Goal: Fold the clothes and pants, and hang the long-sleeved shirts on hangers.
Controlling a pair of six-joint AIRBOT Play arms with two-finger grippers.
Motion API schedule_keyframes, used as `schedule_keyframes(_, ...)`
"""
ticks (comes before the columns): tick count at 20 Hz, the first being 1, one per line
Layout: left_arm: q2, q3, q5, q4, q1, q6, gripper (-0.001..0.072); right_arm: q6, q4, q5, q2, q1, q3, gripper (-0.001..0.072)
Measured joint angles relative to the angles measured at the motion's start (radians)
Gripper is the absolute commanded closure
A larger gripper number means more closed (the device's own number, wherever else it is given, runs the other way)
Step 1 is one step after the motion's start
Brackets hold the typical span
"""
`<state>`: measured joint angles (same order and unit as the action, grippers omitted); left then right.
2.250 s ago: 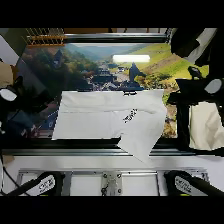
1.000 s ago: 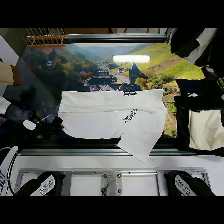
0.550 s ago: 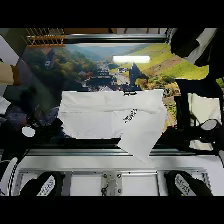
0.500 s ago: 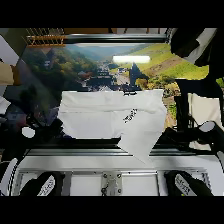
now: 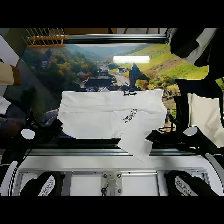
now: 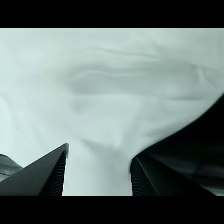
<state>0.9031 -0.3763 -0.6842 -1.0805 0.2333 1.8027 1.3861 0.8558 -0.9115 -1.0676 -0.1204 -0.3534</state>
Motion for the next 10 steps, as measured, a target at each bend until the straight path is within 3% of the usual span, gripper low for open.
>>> schedule_keyframes(1,0.000,0.000,0.000,0.000,0.000,0.000,0.0700,-0.007,0.001,0.024,-0.003,0.018,0.003,0.0633)
schedule_keyframes(2,0.000,0.000,0.000,0.000,0.000,0.000,0.0700,-0.018,0.004,0.047,-0.006,0.032,0.005,0.0702)
schedule_keyframes(6,-0.001,-0.011,-0.016,-0.001,0.014,0.000,0.0700,-0.055,0.041,0.041,0.008,0.056,-0.018,0.0703)
schedule_keyframes(10,-0.005,-0.070,-0.165,-0.057,0.093,-0.078,0.0700,-0.046,0.203,-0.116,0.102,0.061,-0.073,0.0703)
